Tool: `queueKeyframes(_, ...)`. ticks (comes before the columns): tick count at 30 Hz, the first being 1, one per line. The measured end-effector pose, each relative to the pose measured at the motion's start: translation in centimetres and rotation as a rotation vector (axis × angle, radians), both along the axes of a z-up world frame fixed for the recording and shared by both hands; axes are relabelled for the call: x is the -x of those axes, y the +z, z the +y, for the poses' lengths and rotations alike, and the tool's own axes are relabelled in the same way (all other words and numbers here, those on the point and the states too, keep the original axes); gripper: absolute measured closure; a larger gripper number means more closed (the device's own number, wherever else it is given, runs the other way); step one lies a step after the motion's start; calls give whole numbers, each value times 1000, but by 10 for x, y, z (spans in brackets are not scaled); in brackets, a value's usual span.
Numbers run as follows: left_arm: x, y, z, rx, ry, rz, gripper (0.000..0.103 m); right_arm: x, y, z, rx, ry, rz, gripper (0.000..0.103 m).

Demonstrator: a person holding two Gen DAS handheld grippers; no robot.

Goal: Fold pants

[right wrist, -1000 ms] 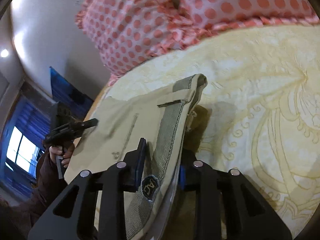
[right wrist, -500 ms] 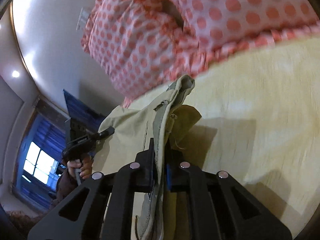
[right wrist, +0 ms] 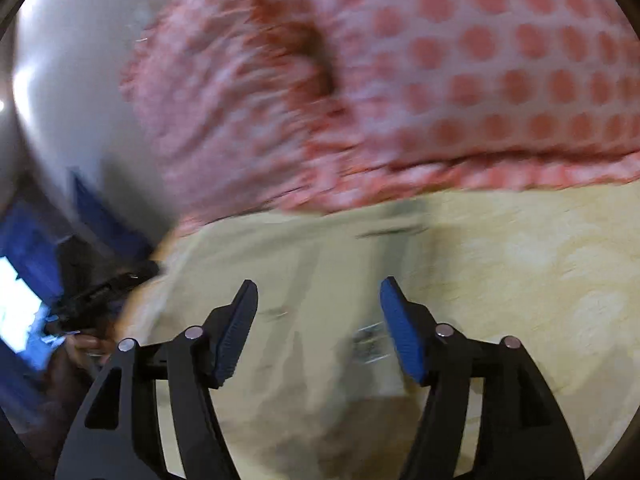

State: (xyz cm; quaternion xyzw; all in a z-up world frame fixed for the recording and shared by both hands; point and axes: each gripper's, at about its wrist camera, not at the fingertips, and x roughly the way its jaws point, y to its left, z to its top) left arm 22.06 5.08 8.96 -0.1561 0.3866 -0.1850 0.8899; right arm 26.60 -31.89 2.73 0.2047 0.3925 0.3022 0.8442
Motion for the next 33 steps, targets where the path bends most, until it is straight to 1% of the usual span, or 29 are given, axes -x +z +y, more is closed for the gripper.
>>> queueKeyframes(1, 3, -4, -11, 2, -42, 19, 49, 0, -5, 9, 7, 29, 20, 37)
queueKeyframes(2, 3, -12, -18, -13, -67, 50, 49, -1, -14, 18, 35, 49, 60, 37)
queueKeyframes(3, 0, -21, -24, -34, -76, 92, 49, -1, -20, 23, 65, 43, 88, 37)
queueKeyframes(4, -5, -34, -26, -57, -70, 142, 56, -3, -29, 24, 84, 32, 118, 37)
queueKeyframes(5, -10, -46, -23, -54, -58, 182, 65, -4, -34, 21, 60, 25, 126, 38)
queueKeyframes(6, -13, -55, -19, -38, -39, 213, 76, -5, -35, 17, 37, 18, 135, 38)
queueKeyframes(7, -14, -59, -12, -1, -18, 202, 82, -6, -35, 13, 13, 12, 149, 38)
queueKeyframes(8, -15, -62, -8, 12, -7, 209, 87, -6, -36, 10, -5, 7, 157, 38)
queueKeyframes(9, -15, -64, -3, 28, 10, 218, 95, -7, -37, 6, -34, -4, 163, 38)
queueKeyframes(10, -16, -68, 3, 55, 19, 225, 96, -8, -37, 4, -50, -15, 167, 38)
queueKeyframes(12, -14, -68, 10, 102, 38, 239, 97, -3, -32, 4, -38, -49, 173, 38)
queueKeyframes(13, -6, -63, 13, 122, 50, 232, 87, 5, -26, 5, -12, -72, 164, 36)
queueKeyframes(14, 6, -54, 14, 128, 49, 192, 77, 14, -18, 7, 20, -87, 143, 27)
queueKeyframes(15, 22, -41, 13, 104, 60, 129, 47, 29, -7, 11, 68, -105, 97, 20)
queueKeyframes(16, 37, -30, 12, 80, 80, 74, 27, 43, 2, 13, 106, -121, 53, 11)
queueKeyframes(18, 75, -10, 10, 35, 100, -36, 20, 76, 18, 21, 167, -147, -48, 11)
queueKeyframes(20, 105, -2, 8, -2, 100, -96, 13, 108, 28, 30, 210, -163, -130, 5)
queueKeyframes(21, 116, 1, 7, -19, 97, -125, 10, 117, 30, 33, 222, -169, -163, 5)
queueKeyframes(22, 124, 2, 2, -31, 79, -155, 10, 126, 31, 40, 234, -164, -202, 5)
queueKeyframes(23, 127, 2, -1, -28, 50, -162, 10, 128, 32, 44, 236, -155, -216, 5)
queueKeyframes(24, 126, 2, -5, -9, 21, -158, 10, 129, 32, 50, 236, -144, -218, 5)
queueKeyframes(25, 122, 1, -11, 27, -6, -147, 10, 126, 30, 54, 234, -141, -195, 5)
queueKeyframes(26, 117, -1, -16, 35, -16, -129, 10, 122, 28, 57, 225, -144, -174, 5)
queueKeyframes(27, 108, -6, -24, 9, -24, -94, 11, 120, 27, 57, 217, -146, -169, 5)
queueKeyframes(29, 99, -19, -34, -36, -49, -51, 11, 119, 25, 57, 215, -155, -172, 5)
queueKeyframes(31, 93, -38, -48, -104, -95, -7, 13, 116, 22, 54, 157, -135, -159, 5)
queueKeyframes(32, 93, -45, -51, -134, -100, 10, 13, 110, 18, 52, 112, -125, -126, 5)
queueKeyframes(33, 94, -54, -52, -163, -92, 39, 14, 109, 15, 51, 100, -127, -104, 5)
